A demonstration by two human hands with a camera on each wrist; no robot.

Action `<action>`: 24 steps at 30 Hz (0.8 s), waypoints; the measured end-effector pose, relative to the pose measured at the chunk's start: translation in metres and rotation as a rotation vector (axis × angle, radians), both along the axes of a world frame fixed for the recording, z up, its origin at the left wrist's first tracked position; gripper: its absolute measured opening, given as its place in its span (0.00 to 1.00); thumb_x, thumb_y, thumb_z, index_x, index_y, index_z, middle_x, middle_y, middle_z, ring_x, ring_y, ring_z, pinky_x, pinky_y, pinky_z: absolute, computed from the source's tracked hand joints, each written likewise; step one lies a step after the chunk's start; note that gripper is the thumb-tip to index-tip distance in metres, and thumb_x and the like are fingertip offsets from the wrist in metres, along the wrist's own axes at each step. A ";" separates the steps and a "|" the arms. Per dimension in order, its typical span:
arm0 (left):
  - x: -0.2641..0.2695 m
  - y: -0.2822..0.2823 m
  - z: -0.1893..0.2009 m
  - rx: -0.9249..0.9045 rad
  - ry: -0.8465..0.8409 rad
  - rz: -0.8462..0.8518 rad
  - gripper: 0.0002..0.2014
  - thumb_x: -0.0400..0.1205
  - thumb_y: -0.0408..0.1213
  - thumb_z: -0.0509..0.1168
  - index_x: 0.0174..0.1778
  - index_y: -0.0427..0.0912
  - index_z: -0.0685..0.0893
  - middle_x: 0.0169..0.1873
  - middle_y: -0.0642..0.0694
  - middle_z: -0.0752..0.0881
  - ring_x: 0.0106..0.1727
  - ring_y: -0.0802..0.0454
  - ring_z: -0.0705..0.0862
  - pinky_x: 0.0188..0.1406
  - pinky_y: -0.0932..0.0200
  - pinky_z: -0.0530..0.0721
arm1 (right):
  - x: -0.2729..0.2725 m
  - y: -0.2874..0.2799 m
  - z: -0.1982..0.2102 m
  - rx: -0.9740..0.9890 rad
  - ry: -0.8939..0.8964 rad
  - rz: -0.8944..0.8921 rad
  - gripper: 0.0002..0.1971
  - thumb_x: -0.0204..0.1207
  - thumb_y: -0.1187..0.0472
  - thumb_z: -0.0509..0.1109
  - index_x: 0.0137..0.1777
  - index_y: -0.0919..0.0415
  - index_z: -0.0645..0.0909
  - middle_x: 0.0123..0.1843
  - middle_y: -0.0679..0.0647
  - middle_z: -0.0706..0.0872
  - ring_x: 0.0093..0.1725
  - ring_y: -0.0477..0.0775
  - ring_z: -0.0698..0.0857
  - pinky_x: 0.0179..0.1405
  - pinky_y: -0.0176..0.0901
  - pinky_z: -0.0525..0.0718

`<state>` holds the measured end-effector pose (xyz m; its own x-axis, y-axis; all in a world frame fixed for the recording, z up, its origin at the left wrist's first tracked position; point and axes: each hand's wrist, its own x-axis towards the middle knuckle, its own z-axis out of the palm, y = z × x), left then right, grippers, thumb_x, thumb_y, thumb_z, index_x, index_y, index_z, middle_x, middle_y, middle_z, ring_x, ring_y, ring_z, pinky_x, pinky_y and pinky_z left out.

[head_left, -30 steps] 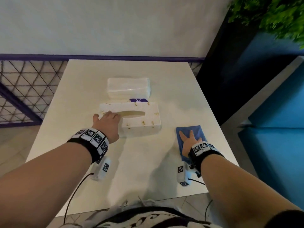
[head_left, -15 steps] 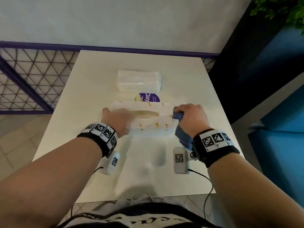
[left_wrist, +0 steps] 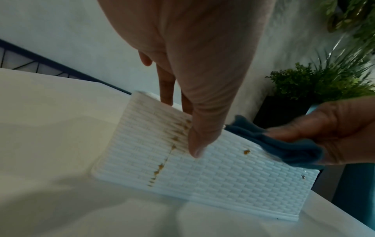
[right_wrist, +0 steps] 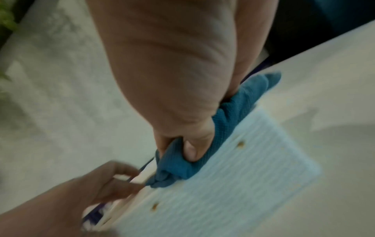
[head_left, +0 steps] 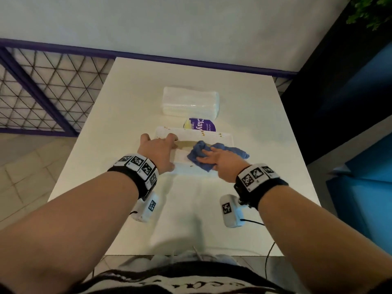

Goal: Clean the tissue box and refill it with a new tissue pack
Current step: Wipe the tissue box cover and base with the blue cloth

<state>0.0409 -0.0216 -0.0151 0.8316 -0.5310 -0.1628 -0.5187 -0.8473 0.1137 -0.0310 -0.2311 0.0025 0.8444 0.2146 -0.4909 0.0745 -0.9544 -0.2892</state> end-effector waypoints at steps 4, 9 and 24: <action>0.002 0.001 0.000 -0.018 0.024 0.003 0.38 0.67 0.51 0.71 0.71 0.51 0.62 0.63 0.61 0.84 0.58 0.52 0.84 0.63 0.44 0.61 | -0.004 -0.010 0.007 -0.010 -0.004 -0.073 0.31 0.78 0.76 0.54 0.79 0.52 0.68 0.86 0.53 0.58 0.85 0.59 0.51 0.83 0.52 0.49; 0.003 0.000 -0.002 0.024 -0.027 0.012 0.33 0.68 0.51 0.69 0.68 0.50 0.66 0.44 0.54 0.85 0.51 0.48 0.85 0.57 0.46 0.62 | 0.018 0.055 0.006 0.024 -0.046 0.023 0.29 0.78 0.73 0.57 0.79 0.53 0.69 0.83 0.55 0.63 0.83 0.60 0.60 0.81 0.51 0.59; 0.002 -0.013 0.012 0.182 -0.005 -0.068 0.25 0.68 0.49 0.67 0.61 0.52 0.69 0.41 0.57 0.85 0.40 0.48 0.84 0.59 0.44 0.60 | 0.012 0.028 0.020 -0.261 0.164 0.172 0.65 0.45 0.13 0.49 0.83 0.50 0.56 0.86 0.54 0.51 0.84 0.61 0.53 0.82 0.59 0.58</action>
